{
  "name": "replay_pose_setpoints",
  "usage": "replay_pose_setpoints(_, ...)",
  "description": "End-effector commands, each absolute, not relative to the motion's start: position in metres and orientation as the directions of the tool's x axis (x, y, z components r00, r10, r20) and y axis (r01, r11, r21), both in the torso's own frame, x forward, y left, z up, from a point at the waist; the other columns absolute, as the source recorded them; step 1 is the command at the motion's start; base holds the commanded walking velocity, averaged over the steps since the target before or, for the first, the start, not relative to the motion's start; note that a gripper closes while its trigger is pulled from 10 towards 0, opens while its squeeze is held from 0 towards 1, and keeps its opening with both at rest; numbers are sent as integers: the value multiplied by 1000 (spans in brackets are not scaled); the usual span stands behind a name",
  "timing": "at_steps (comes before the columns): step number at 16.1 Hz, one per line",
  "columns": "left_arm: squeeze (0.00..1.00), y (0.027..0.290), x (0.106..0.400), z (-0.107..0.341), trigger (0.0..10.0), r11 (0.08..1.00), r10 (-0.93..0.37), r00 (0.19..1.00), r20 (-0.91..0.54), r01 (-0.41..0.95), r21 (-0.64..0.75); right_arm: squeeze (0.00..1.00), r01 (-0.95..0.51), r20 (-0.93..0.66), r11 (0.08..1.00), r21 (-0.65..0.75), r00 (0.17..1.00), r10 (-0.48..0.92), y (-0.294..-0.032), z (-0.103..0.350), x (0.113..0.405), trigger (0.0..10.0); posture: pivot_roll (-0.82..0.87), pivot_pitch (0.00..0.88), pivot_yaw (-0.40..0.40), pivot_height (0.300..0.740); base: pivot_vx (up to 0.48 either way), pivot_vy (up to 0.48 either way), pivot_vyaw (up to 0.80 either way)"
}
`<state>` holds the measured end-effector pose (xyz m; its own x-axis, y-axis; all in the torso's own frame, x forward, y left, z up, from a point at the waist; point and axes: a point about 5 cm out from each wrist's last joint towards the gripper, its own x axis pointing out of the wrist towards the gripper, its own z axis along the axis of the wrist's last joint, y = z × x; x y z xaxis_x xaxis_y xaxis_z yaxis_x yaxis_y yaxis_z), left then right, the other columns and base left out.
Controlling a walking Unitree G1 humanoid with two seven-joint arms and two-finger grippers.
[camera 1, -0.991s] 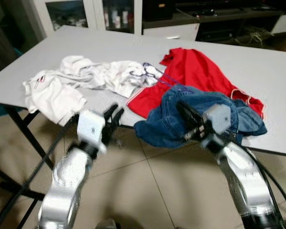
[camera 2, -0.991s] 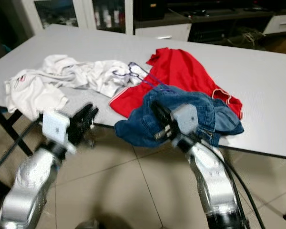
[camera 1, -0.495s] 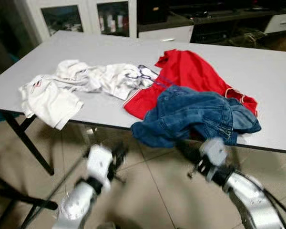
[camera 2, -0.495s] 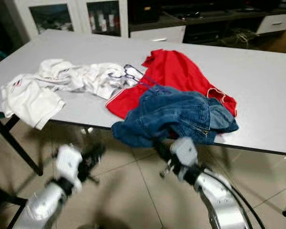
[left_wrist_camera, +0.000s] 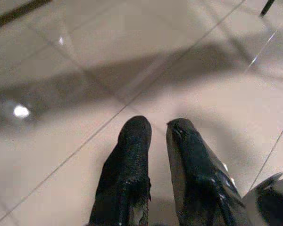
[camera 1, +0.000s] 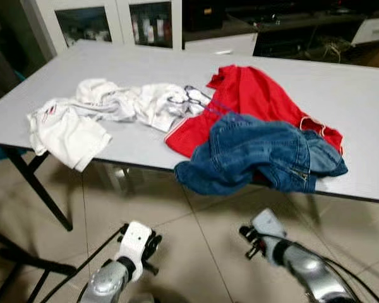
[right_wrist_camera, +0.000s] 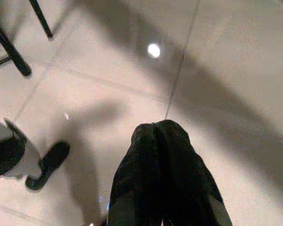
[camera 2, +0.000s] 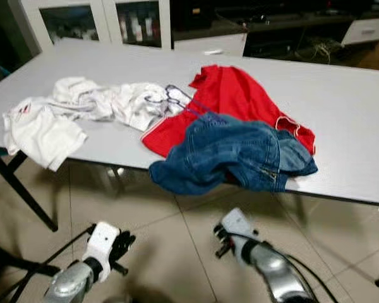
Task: Hang hanger
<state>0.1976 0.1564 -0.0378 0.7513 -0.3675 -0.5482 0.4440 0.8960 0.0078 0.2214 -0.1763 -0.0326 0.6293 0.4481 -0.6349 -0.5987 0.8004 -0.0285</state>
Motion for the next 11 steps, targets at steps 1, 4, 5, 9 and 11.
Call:
replay_pose_setpoints(1, 0, 161, 198, -47, 10000, 910, -323, 740, -590, 415, 22, 0, -564, -683, 825, -40, 618, 389, -182, -39, 225, 10000, 18, 0, 25, 740, 0, 0, 0)
replay_pose_setpoints(4, 0, 176, 195, -66, 10000, 957, -193, 691, -697, 290, 22, 0, -420, -789, 906, -43, 572, 227, -196, -61, 211, 10000, 4, 0, 31, 740, 0, 0, 0)
replay_pose_setpoints(5, 0, 178, 193, -68, 10000, 960, -182, 683, -708, 280, 24, 0, -402, -796, 915, -44, 567, 211, -197, -62, 209, 10000, 4, 0, 31, 740, 0, 0, 0)
replay_pose_setpoints(9, 0, 182, 174, -84, 10000, 964, -107, 601, -792, 258, 65, 0, -291, -872, 951, -104, 487, 54, -219, -80, 177, 10000, -21, 0, 39, 740, 0, 0, 0)
replay_pose_setpoints(11, 0, 180, 173, -86, 10000, 962, -106, 595, -797, 263, 68, 0, -326, -877, 941, -92, 475, 79, -213, -84, 172, 10000, -29, 0, 41, 740, 0, 0, 0)
